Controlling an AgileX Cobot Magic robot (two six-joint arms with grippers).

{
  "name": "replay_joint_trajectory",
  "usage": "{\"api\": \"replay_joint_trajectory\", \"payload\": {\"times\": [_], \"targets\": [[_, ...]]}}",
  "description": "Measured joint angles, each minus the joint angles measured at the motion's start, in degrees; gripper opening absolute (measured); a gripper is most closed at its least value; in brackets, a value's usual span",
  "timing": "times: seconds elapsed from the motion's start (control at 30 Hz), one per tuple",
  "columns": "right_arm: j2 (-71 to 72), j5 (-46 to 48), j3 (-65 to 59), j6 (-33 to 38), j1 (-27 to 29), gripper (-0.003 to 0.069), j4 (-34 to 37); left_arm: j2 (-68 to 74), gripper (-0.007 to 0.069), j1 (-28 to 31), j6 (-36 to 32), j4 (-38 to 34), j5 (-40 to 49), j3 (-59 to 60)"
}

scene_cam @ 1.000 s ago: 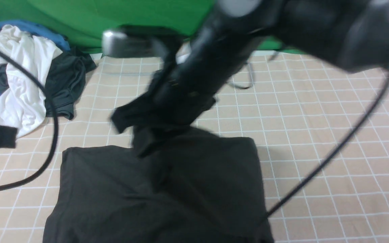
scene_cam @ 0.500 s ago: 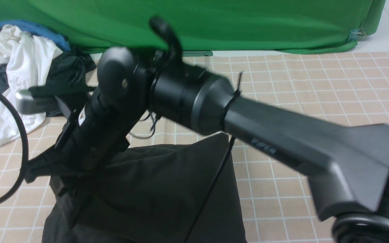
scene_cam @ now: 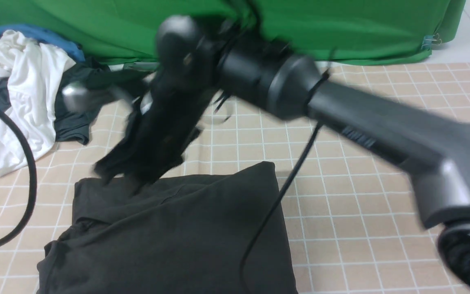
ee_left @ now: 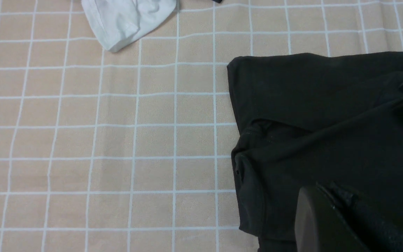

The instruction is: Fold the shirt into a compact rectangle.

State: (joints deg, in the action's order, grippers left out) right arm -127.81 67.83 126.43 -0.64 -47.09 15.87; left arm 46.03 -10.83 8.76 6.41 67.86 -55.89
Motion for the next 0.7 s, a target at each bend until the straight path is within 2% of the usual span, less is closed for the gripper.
{"api": "replay_joint_trajectory", "payload": {"times": [0.03, 0.13, 0.37, 0.47, 0.57, 0.7], "targets": [[1.03, 0.56, 0.00, 0.00, 1.02, 0.0133, -1.35, 0.83, 0.0019, 0.00, 0.10, -0.43, -0.30, -0.05], [3.96, 1.42, -0.06, 0.64, 4.29, 0.0045, -4.23, 4.81, 0.0019, 0.00, 0.14, -2.50, -1.41, -0.16], [13.30, 1.49, -11.37, 3.49, 7.39, 0.0038, -7.01, 17.56, 0.0019, 0.00, -1.38, -5.05, -6.18, -0.18], [17.45, 1.57, -18.57, 4.40, 8.28, 0.0038, -9.47, 23.61, 0.0019, 0.00, -6.02, -8.83, -7.45, -0.18], [23.55, 1.89, -29.04, 5.23, 10.14, 0.0038, -11.75, 31.92, 0.0019, 0.00, -14.51, -14.36, -11.06, -0.23], [28.87, 1.98, -37.39, 5.36, 12.53, 0.0038, -12.51, 38.80, 0.0020, 0.00, -22.09, -17.30, -14.06, -0.23]]}}
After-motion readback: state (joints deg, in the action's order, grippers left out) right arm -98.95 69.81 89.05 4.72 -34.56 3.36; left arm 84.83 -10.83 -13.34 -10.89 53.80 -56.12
